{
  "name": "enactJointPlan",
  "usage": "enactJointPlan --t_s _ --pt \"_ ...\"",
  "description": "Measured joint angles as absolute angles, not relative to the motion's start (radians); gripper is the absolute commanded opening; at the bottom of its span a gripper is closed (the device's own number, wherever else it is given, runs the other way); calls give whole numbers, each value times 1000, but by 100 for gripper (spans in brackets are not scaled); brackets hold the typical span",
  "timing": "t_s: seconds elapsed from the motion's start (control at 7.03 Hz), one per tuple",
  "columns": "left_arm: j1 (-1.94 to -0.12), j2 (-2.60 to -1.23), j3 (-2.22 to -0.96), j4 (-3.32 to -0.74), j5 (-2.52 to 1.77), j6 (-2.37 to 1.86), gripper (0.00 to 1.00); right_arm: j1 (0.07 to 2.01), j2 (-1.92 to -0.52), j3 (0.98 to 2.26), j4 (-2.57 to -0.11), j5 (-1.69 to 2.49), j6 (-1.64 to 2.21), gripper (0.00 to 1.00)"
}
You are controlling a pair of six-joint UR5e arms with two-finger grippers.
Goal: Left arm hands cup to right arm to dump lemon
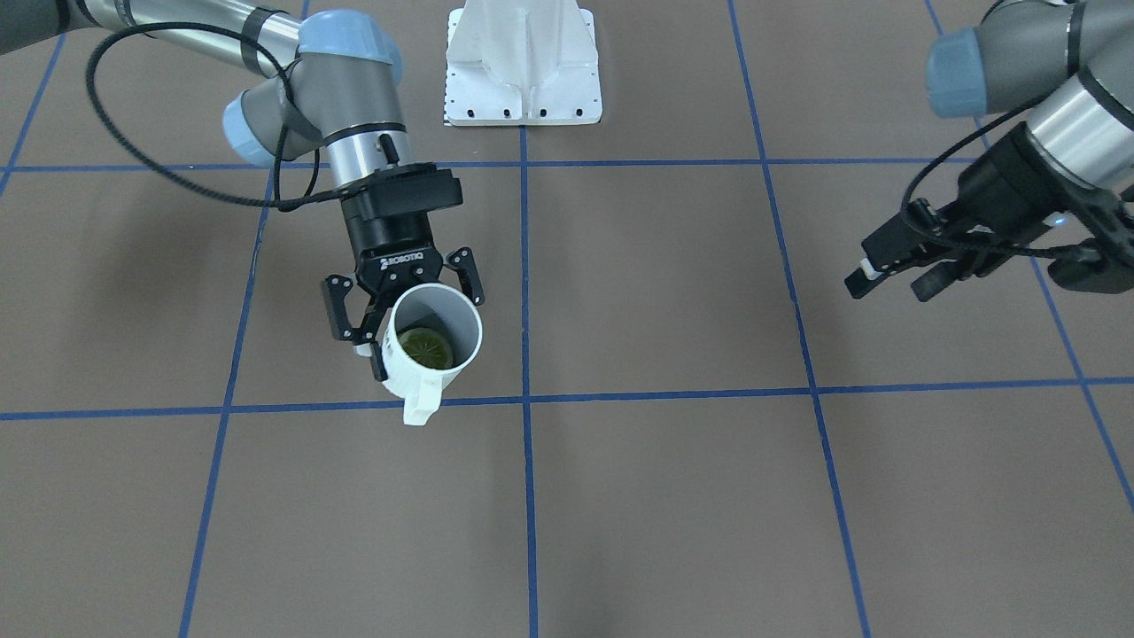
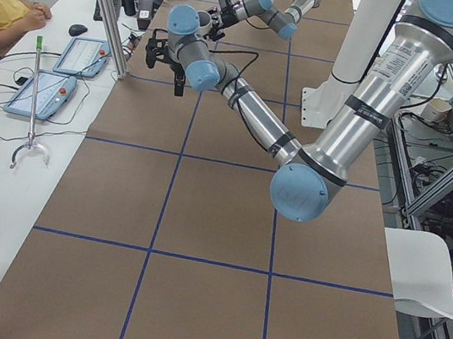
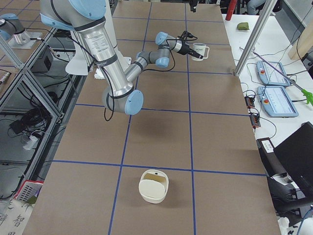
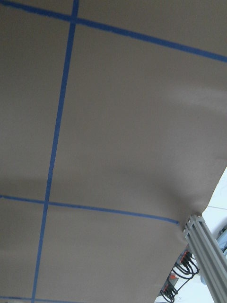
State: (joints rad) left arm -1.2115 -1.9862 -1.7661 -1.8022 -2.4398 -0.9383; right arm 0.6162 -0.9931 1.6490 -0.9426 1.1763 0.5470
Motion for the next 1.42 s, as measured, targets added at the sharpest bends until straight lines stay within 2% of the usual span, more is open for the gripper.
enactJointPlan --t_s 0.28,0.57,1.14,1.42 --pt "-1294 -1871 -1749 -1766 -2434 -619 100 775 -1037 1688 -1046 1475 619 0" --pt "-1378 -1779 -1686 -1762 -2428 -329 100 933 -1110 1802 -1212 1779 663 0" --pt "-1547 -1688 -1543 -1762 -2427 90 100 1093 -1442 2081 -1249 1980 676 0" --pt "-1568 -1670 -1534 -1763 -2428 131 100 1108 -1640 2165 -1100 1988 714 0"
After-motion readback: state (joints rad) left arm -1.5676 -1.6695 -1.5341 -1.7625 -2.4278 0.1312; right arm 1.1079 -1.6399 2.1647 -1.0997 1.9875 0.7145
